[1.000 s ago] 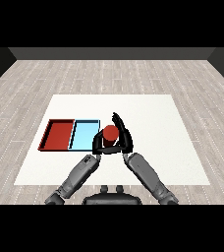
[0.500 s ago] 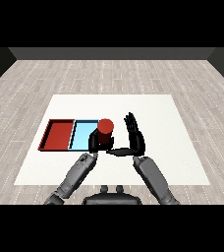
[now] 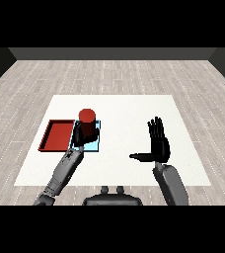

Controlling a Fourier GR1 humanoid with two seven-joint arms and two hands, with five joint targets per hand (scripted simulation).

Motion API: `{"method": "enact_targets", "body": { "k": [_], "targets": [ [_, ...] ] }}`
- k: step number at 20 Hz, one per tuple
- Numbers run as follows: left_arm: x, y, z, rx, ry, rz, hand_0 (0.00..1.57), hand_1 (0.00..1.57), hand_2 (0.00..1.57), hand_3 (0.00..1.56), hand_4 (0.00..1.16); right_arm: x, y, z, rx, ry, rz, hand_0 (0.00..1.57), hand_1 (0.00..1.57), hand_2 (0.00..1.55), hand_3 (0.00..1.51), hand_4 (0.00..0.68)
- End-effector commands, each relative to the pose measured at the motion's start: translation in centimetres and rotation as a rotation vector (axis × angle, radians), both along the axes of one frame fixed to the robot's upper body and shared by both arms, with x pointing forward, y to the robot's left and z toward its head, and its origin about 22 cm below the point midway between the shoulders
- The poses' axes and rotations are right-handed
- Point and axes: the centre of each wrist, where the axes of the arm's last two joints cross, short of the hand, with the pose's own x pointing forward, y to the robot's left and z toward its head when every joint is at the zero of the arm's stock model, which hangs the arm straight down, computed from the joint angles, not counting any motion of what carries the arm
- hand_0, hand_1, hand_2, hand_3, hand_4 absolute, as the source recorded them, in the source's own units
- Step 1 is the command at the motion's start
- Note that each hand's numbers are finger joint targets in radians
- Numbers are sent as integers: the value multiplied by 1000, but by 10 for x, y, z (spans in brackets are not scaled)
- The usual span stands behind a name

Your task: Pick the red can and put it in the red box

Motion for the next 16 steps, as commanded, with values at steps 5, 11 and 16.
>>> {"method": "enact_targets", "body": {
  "k": [5,11,16],
  "targets": [
    [14,87,28,159,43,188,1571,1571,1571,1486,1109,-22,-37,-21,-26,72,-74,0,0,0,0,0],
    [24,169,1,326,307,333,1571,1571,1550,1488,1112,-18,-45,-35,9,94,-105,0,0,0,0,0],
    [24,222,-18,464,504,393,1571,1571,1549,1473,1051,-5,-48,-48,-11,117,-117,0,0,0,0,0]
  ]
}}
